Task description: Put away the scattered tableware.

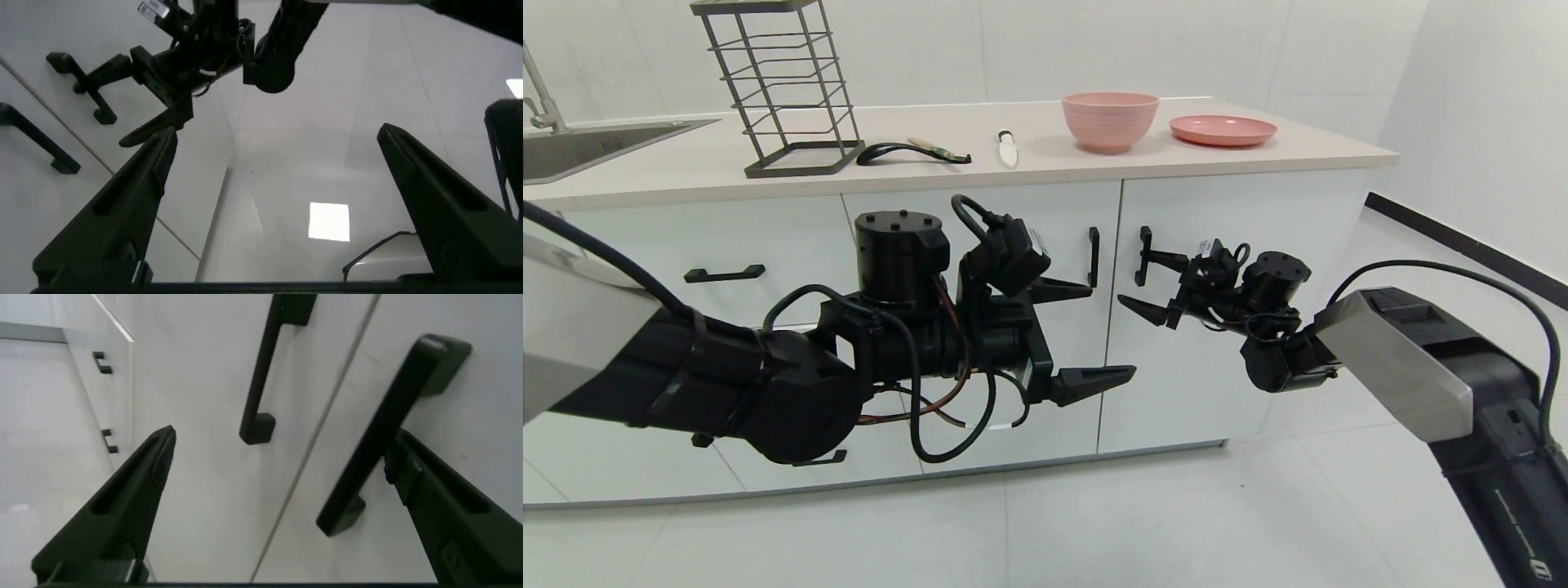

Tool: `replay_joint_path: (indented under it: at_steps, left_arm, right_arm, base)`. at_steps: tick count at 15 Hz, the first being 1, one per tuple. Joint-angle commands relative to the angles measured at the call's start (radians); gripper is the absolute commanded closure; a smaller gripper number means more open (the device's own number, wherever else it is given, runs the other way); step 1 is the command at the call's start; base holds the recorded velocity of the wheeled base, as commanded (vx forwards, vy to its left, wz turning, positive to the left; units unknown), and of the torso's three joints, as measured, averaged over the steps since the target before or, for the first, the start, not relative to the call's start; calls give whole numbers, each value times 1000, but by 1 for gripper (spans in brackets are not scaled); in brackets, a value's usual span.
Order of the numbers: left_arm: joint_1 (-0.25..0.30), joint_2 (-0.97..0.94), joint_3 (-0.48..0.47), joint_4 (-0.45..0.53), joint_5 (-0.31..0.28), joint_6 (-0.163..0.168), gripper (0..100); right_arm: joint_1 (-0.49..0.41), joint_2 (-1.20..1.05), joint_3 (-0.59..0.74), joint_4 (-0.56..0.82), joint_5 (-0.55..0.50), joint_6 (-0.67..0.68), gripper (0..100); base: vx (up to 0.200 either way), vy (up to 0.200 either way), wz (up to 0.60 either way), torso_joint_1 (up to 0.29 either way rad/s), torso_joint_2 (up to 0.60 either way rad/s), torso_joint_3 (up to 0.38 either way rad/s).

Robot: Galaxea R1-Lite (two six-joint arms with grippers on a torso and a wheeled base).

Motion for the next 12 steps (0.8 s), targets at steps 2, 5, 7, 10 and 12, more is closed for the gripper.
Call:
replay_joint_path:
  at_steps: [2, 5, 7, 10, 12]
  left_arm:
    - [0, 15, -24, -7, 54, -79, 0]
    - [0, 35, -47, -16, 69, -114, 0]
    - [-2, 47, -47, -20, 69, -114, 0]
    - [-5, 56, -50, -20, 65, -114, 0]
    - [-11, 58, -50, -20, 63, -114, 0]
  right_arm:
    - [4, 59, -110, 15, 59, 51, 0]
    - [-2, 69, -115, 4, 173, 62, 0]
    - [-4, 69, -113, -5, 197, 63, 0]
    - [4, 46, -53, -74, 234, 102, 0]
    - [2, 10, 20, -117, 237, 132, 0]
  base:
    - [0, 0, 0, 0, 0, 0]
    - [0, 0, 0, 0, 0, 0]
    - [0, 0, 0, 0, 0, 0]
    - [0, 0, 0, 0, 0, 0]
    - [0, 0, 0, 0, 0, 0]
